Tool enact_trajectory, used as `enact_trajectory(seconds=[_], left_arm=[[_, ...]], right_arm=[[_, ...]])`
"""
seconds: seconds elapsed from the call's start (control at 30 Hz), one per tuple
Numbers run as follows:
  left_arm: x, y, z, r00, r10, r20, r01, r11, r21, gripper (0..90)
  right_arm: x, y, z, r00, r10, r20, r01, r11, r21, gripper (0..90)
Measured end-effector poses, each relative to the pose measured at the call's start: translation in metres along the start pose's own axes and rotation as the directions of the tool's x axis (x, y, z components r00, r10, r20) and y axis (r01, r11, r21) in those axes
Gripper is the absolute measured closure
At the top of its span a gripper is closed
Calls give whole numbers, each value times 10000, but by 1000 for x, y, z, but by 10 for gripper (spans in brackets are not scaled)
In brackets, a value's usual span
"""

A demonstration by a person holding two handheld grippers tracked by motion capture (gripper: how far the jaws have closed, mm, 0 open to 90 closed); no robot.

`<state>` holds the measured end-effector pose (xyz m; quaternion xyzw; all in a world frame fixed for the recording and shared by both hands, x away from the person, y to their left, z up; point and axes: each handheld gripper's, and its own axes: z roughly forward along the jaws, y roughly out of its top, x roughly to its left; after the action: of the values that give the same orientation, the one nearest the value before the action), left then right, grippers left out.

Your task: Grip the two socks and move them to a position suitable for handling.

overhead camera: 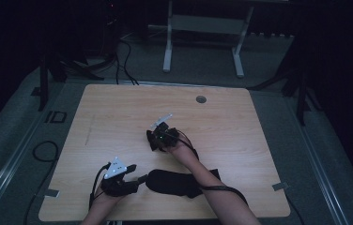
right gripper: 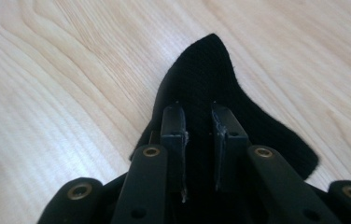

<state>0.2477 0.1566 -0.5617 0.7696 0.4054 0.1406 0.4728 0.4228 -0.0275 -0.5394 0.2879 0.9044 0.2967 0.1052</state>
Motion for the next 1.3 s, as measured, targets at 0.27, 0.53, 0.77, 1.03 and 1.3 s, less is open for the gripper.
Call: enact_trajectory(seconds=[0.27,0.53,0.77,1.03,1.3], left_arm=[[3,22,14,9996,-133,265,137,9998,-148,377],[-13,67,42,9923,876,880,-851,9959,-308,395],[-22,84,70,9861,1038,1298,-1020,9946,-202,556],[-34,96,86,9825,1391,1243,-1396,9902,-49,861],[-26,98,82,9887,1209,889,-1242,9917,328,865]], right_arm=[[-2,-16,-52,9961,103,-880,-197,9941,-1069,775],[8,-36,-103,9936,-522,-1002,324,9814,-1894,774],[2,-51,-125,9961,-458,-753,285,9759,-2165,772],[-14,-65,-133,9980,7,-633,-149,9744,-2242,770],[-24,-78,-138,9972,7,-752,-177,9742,-2252,817]])
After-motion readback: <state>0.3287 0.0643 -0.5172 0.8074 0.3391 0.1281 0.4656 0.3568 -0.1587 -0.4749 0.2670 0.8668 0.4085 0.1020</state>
